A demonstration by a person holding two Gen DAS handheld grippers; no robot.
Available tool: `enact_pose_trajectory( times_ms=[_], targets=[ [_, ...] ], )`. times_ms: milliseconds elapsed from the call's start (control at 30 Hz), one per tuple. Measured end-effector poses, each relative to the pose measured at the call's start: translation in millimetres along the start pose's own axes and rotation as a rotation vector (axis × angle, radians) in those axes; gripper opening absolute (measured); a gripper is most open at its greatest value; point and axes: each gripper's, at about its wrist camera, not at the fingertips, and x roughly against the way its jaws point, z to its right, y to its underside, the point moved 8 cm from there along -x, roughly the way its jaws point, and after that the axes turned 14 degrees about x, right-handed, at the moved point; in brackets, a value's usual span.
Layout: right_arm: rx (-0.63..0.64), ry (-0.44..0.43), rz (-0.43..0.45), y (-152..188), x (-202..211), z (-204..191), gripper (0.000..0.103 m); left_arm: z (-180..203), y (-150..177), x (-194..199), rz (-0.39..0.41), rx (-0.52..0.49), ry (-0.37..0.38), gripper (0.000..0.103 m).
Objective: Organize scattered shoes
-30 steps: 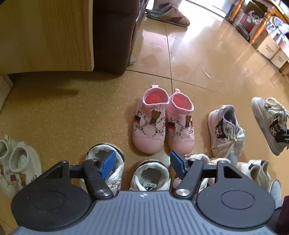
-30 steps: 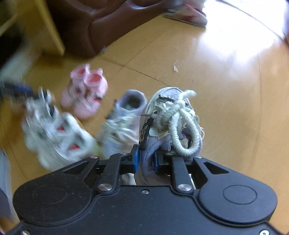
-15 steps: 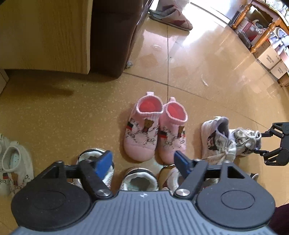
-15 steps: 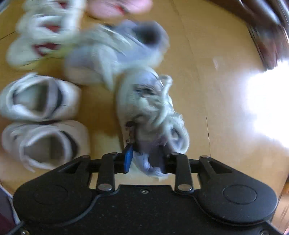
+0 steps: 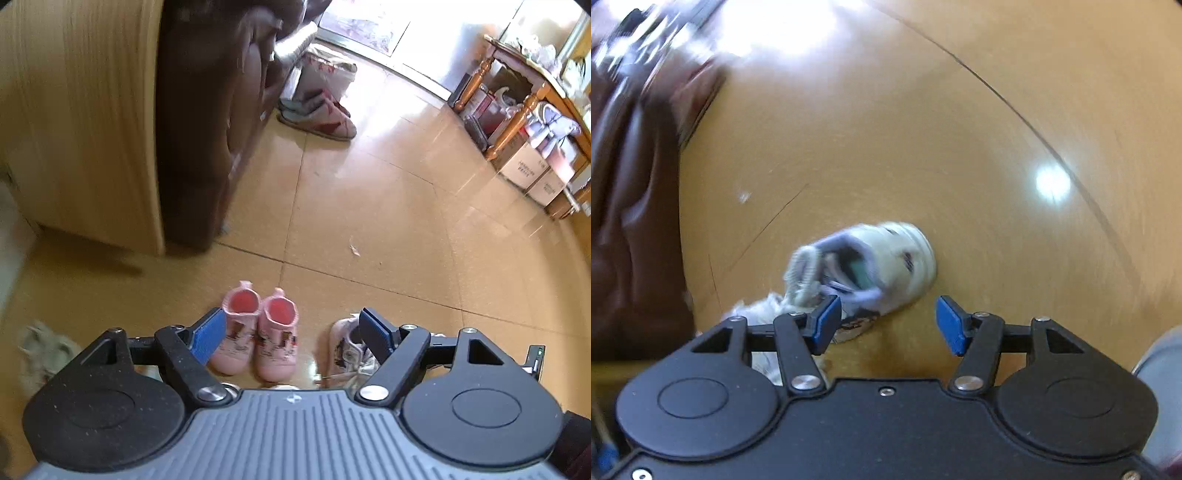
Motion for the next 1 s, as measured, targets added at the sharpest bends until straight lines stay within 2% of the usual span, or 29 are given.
enact_pose_trajectory(
  times_ms=[67, 133, 267, 300, 367, 567, 633, 733, 800, 833, 900, 1000],
  targets=[
    [-0.034, -0.002, 0.024, -1.3, -4.1, 0.1, 0.059, 3.1, -0.1, 20.4, 0.021, -0.091, -0.047, 0.079],
    [-0.054, -0.001, 0.040, -3.0, -7.4, 0.8, 0.057, 3.0, -0.4, 27.2, 0.035, -0.106, -0.050, 0.079],
    [-0.138, 0.004, 0.106, -12.2, -18.3, -2.8, 0.050, -4.5, 2.0, 31.7, 0.066, -0.029, -0.007, 0.079],
    [-0.149, 0.016, 0.112, -12.6, -20.8, -3.4, 0.038, -4.9, 3.9, 28.0, 0.053, -0.010, 0.013, 0.079],
    [-0.196, 0.012, 0.150, -14.7, -21.1, 1.3, 0.036, -2.2, 4.1, 25.9, 0.039, -0.013, 0.030, 0.079],
    [-0.121, 0.070, 0.187, -18.4, -29.0, -3.2, 0.037, 9.1, -12.6, 32.8, 0.058, 0.024, 0.114, 0.079],
    [-0.065, 0.071, 0.191, -21.4, -31.9, -9.2, 0.031, 15.3, -16.8, 39.0, 0.073, 0.017, 0.136, 0.079],
    [0.182, 0.082, 0.133, -37.8, -40.8, -29.1, 0.025, 20.6, -17.2, 45.6, 0.079, 0.007, 0.160, 0.079],
    [0.426, 0.108, 0.094, -56.9, -41.9, -49.4, 0.023, 20.0, -16.8, 47.8, 0.079, 0.010, 0.172, 0.079],
    [0.489, 0.111, 0.083, -61.0, -42.7, -55.0, 0.022, 19.4, -16.5, 47.4, 0.077, 0.010, 0.172, 0.079],
    [0.829, 0.153, -0.002, -74.6, -49.6, -83.2, 0.019, 13.8, -13.6, 43.2, 0.063, 0.013, 0.162, 0.079],
    [1.117, 0.127, -0.077, -74.9, -58.2, -111.5, 0.017, 4.0, -8.9, 35.7, 0.039, 0.029, 0.145, 0.079]
  ],
)
